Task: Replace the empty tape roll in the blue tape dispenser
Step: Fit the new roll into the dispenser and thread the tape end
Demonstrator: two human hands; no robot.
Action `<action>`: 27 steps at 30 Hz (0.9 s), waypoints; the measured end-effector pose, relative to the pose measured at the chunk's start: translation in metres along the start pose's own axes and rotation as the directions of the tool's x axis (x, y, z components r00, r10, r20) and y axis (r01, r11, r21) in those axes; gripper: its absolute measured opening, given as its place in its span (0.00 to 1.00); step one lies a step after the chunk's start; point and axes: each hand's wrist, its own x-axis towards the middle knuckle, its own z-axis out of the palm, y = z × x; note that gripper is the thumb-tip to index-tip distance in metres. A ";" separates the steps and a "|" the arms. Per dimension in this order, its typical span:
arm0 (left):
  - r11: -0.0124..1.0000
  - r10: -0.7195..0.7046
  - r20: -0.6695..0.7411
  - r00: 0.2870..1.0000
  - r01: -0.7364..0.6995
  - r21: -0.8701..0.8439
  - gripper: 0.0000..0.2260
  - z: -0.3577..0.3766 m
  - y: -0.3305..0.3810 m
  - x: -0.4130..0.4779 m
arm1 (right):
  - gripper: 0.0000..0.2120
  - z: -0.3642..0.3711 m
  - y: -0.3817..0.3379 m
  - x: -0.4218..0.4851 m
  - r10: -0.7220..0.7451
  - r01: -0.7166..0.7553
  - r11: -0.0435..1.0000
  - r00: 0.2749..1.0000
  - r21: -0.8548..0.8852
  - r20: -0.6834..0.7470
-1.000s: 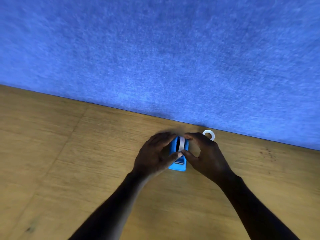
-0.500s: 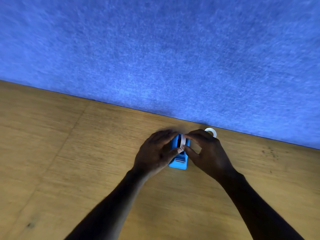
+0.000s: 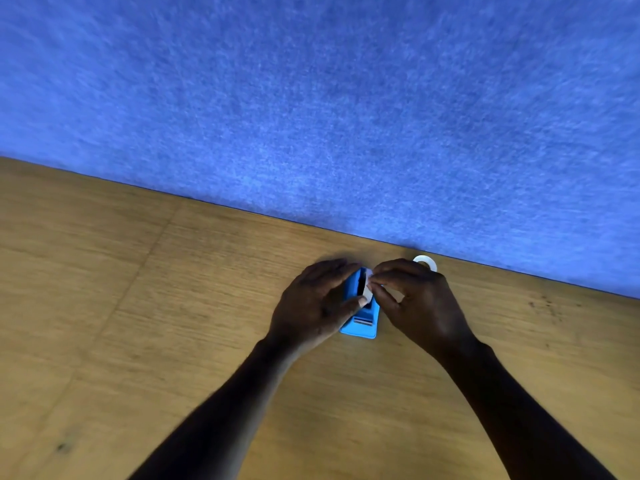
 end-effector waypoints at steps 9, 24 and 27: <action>0.999 0.017 0.011 1.000 -0.018 0.033 0.25 0.001 -0.001 0.002 | 0.05 -0.003 -0.003 0.002 0.024 -0.023 1.000 0.999 -0.005 0.046; 0.999 0.029 -0.001 1.000 -0.029 0.036 0.22 -0.001 0.001 0.003 | 0.03 -0.010 -0.007 0.013 0.003 -0.004 1.000 0.998 0.013 0.068; 0.999 0.024 0.000 1.000 -0.024 0.029 0.22 -0.001 0.002 0.004 | 0.02 -0.010 -0.008 0.012 0.022 -0.023 1.000 0.997 0.011 0.079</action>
